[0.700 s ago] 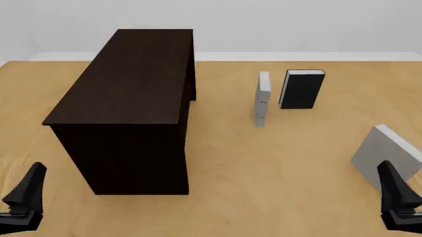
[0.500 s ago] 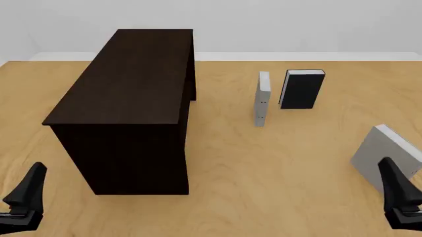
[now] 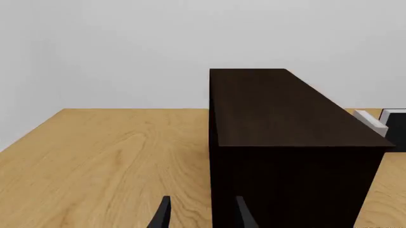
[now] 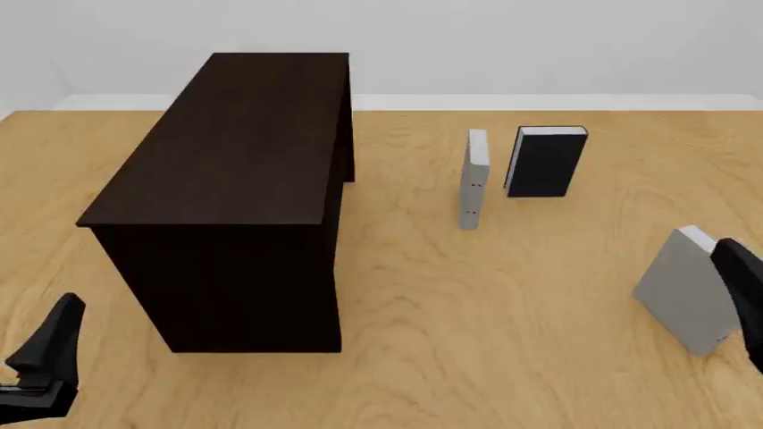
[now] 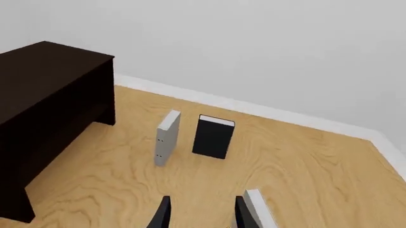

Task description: Pick up the book on the right and place it under the cabinet shelf.

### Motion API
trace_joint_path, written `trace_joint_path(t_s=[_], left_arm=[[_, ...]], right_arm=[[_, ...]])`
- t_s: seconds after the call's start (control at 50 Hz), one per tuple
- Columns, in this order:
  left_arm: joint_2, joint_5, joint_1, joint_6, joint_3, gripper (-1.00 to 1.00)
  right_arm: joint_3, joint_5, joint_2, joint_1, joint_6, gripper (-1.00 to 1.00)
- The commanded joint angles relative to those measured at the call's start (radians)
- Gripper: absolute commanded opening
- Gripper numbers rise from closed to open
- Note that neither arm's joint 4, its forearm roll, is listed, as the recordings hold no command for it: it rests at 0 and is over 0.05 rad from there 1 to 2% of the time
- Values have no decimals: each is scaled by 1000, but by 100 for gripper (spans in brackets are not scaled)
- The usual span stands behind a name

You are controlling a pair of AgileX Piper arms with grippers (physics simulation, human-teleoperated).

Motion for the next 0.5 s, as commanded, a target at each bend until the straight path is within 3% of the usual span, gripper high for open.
trace_joint_path(t_s=[0.02, 0.08, 0.22, 0.5], left_arm=[[13, -10, -21, -1, 1, 100], [16, -13, -18, -1, 1, 100], [14, -12, -18, -1, 1, 100], [10, -9, -18, -1, 1, 100]], right_arm=[[-193, 152, 139, 6, -98, 100], [-223, 176, 164, 11, -92, 100], [-302, 225, 233, -27, -169, 100], [-407, 322, 318, -71, -229, 100]])
